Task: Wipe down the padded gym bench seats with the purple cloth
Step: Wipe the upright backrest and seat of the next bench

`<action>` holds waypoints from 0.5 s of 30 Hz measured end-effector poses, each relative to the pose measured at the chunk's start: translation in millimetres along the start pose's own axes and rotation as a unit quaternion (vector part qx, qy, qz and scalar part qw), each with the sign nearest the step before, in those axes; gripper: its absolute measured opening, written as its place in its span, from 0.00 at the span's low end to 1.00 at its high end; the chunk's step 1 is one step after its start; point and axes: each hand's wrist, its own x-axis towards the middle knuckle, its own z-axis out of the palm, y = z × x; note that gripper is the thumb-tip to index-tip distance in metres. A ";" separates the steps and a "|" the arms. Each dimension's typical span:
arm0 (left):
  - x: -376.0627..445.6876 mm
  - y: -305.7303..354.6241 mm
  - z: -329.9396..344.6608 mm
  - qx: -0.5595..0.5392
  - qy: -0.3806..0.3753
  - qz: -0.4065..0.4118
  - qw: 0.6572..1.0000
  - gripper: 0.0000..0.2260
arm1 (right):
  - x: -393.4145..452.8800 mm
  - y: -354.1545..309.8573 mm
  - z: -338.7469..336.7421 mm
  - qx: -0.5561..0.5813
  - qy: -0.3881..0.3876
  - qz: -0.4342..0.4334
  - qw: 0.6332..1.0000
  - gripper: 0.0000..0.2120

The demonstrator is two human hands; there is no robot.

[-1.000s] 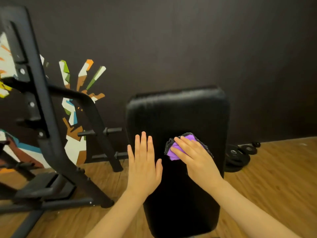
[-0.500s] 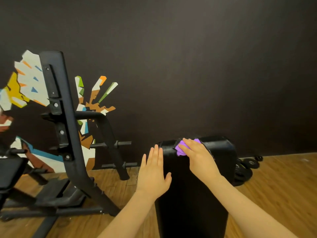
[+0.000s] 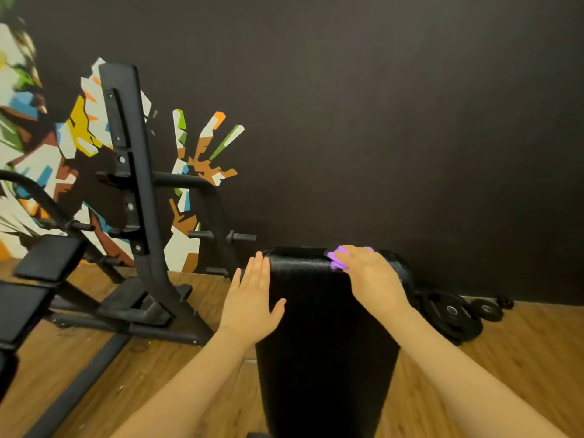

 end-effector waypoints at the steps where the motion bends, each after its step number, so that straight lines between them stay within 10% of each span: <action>1: -0.3 6.7 0.2 -0.008 0.007 -0.016 1.000 0.36 | -11.0 18.0 -2.2 0.004 -0.008 0.045 0.999 0.24; 10: 1.8 19.8 1.7 0.000 0.004 -0.048 0.999 0.39 | -5.6 -3.1 -1.3 -0.031 0.064 0.066 0.995 0.09; 15: 0.1 23.2 -4.0 0.001 -0.002 -0.061 0.998 0.40 | 13.3 -41.0 17.9 -0.050 0.050 -0.014 0.997 0.19</action>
